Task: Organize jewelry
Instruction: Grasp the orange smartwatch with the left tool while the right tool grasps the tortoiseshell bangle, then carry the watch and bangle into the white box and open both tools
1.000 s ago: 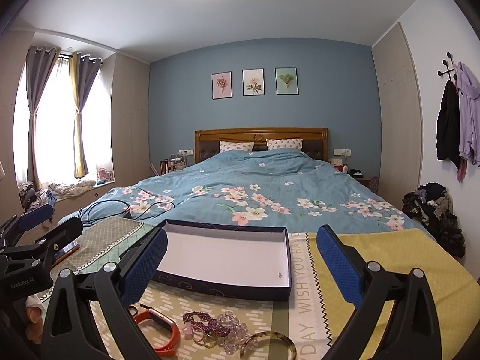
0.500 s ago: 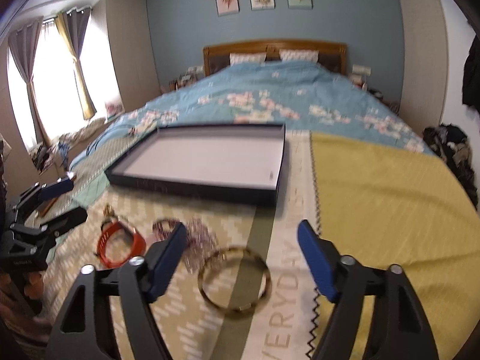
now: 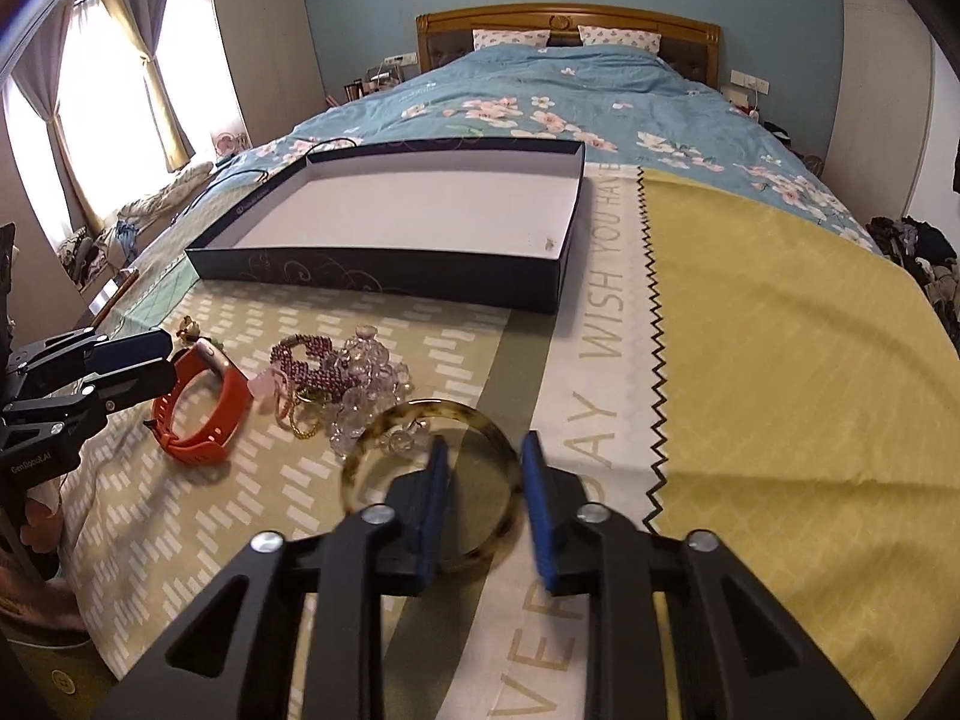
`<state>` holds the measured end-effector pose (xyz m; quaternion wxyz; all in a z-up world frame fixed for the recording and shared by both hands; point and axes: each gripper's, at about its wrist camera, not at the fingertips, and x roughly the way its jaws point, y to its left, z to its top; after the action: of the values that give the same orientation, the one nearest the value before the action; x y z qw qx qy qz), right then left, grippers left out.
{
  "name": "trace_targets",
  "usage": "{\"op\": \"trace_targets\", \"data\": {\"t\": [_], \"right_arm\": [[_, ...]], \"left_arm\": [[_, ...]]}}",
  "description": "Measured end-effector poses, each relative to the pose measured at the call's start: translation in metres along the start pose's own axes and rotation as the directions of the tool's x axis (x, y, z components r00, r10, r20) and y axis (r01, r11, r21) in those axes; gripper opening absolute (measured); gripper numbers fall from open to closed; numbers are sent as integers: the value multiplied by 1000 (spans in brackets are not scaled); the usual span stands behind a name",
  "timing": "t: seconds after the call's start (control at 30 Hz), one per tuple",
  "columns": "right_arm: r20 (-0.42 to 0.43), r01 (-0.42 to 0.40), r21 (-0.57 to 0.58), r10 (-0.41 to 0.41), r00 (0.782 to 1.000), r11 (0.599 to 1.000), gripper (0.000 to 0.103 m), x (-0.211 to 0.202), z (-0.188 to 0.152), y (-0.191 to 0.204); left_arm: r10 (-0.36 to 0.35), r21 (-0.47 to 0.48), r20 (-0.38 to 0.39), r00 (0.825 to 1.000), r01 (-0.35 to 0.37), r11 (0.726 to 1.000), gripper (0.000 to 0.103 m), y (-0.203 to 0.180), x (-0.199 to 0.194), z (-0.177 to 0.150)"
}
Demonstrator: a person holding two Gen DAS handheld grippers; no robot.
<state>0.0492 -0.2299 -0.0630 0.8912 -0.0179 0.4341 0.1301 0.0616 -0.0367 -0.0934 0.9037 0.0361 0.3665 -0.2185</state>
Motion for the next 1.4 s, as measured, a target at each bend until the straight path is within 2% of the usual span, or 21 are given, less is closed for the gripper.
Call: {"op": "trace_targets", "data": {"t": [0.17,0.3,0.37,0.43,0.63,0.8,1.07,1.17,1.4], "right_arm": [[-7,-5,-14,5,1000,1000,16,1,3,-2],[-9,-2,-24,2,1000,1000,17,2,4,-3],[-10,-6,-26,6,1000,1000,18,2,5,-4],[-12,-8,-34,7,1000,999,18,3,5,-3],[-17,-30,-35,29,999,999,6,2,7,-7],[12,-62,-18,62,998,998,6,-7,11,-12],[95,-101,-24,103,990,995,6,-20,46,-12],[120,-107,-42,111,987,993,6,-14,68,-9],[145,-85,-89,97,985,992,6,18,125,2]], "left_arm": [[-28,11,-49,998,29,1000,35,1,9,3],[-25,-4,-82,996,25,1000,34,3,18,4],[-31,-13,-106,994,30,999,23,5,22,3],[-20,-9,-116,993,19,1000,17,5,25,3],[0,-10,-124,992,-1,1000,7,5,23,5],[-14,-58,-105,994,8,998,7,11,14,8],[-36,-142,7,999,36,989,7,36,-12,39],[-10,-157,38,999,16,987,7,47,-13,60],[66,-191,55,996,-54,980,8,72,9,111]]}}
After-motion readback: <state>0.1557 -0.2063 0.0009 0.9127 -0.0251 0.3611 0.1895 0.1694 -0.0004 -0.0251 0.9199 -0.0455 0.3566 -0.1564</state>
